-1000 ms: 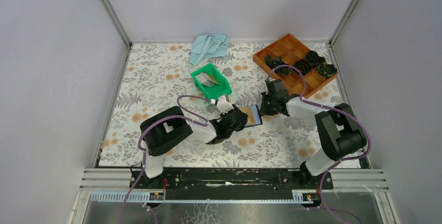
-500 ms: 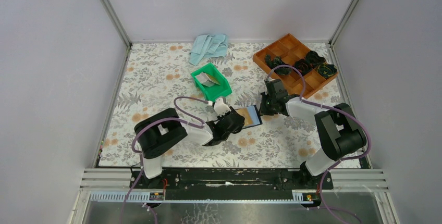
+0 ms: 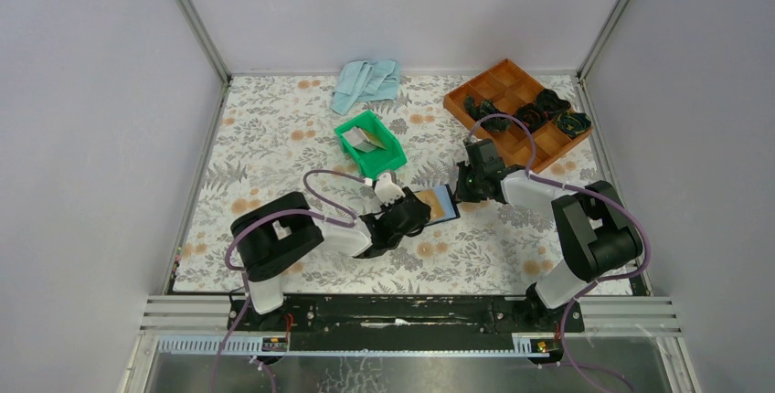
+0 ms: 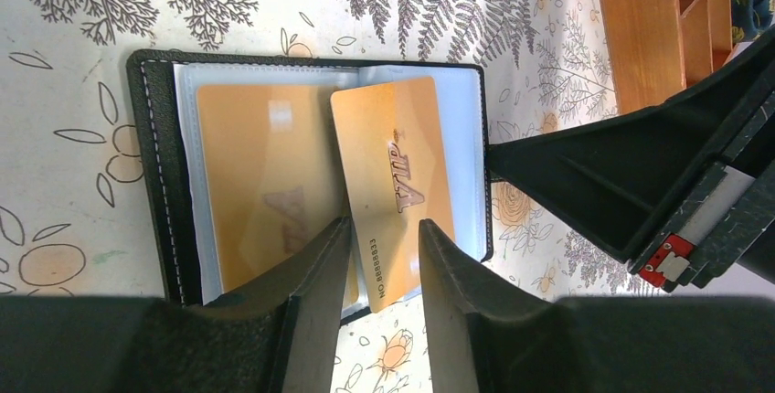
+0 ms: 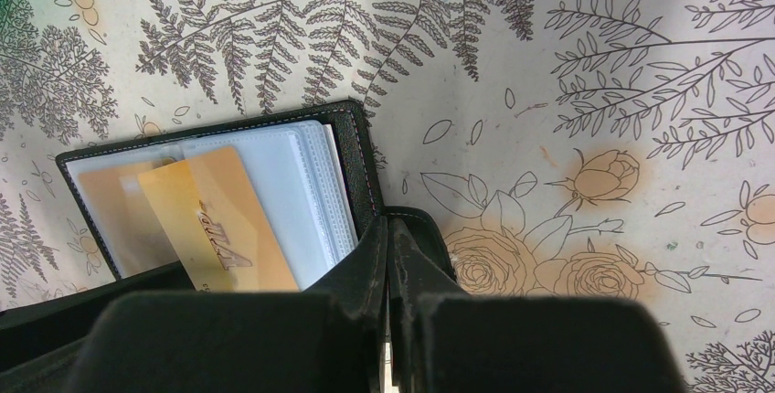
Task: Put the credit cards into the card holder
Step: Insert the credit card into the card holder.
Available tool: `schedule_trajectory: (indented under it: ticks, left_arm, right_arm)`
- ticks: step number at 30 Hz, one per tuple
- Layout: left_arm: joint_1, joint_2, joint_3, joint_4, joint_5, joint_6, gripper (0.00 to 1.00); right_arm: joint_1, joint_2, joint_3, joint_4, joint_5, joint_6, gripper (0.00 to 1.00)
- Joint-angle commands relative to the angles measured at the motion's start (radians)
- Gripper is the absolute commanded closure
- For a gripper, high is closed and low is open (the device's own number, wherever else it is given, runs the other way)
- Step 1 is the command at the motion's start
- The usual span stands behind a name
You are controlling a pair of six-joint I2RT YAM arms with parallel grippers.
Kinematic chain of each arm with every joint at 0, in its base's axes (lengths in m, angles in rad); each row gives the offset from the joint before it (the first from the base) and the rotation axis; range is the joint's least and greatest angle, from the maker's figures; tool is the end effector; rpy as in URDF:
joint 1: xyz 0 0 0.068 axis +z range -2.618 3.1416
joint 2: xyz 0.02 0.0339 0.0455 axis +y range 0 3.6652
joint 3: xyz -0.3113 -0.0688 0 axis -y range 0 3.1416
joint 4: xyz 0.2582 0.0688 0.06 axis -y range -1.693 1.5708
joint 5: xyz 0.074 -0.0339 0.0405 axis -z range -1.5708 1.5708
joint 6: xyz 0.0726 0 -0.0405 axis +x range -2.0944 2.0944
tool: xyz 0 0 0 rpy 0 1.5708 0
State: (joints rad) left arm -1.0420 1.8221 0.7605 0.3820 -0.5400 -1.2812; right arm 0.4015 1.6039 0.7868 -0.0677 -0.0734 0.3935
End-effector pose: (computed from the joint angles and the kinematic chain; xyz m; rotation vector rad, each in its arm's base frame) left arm 0.2248 -0.3107 0.1332 -0.5548 2.1636 -0.7265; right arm 0.3141 0.1391 0.1641 -0.0428 2.5024 0.4307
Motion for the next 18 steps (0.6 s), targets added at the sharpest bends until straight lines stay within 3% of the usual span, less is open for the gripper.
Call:
schedule_trajectory:
  ticks: [1,10,18]
  left_arm:
    - [-0.004,0.021,-0.027,-0.21,-0.018,0.055,0.57]
    - [-0.004,0.05,0.025,-0.242,-0.018,0.079,0.58]
    - [-0.004,0.057,0.079,-0.276,-0.027,0.117,0.64]
  right_arm:
    - [-0.002,0.019,0.023,-0.003,0.032,-0.019,1.0]
    - [-0.001,0.015,0.025,-0.005,0.03,-0.02,1.0]
    - [-0.002,0.011,0.025,-0.004,0.025,-0.019,1.0]
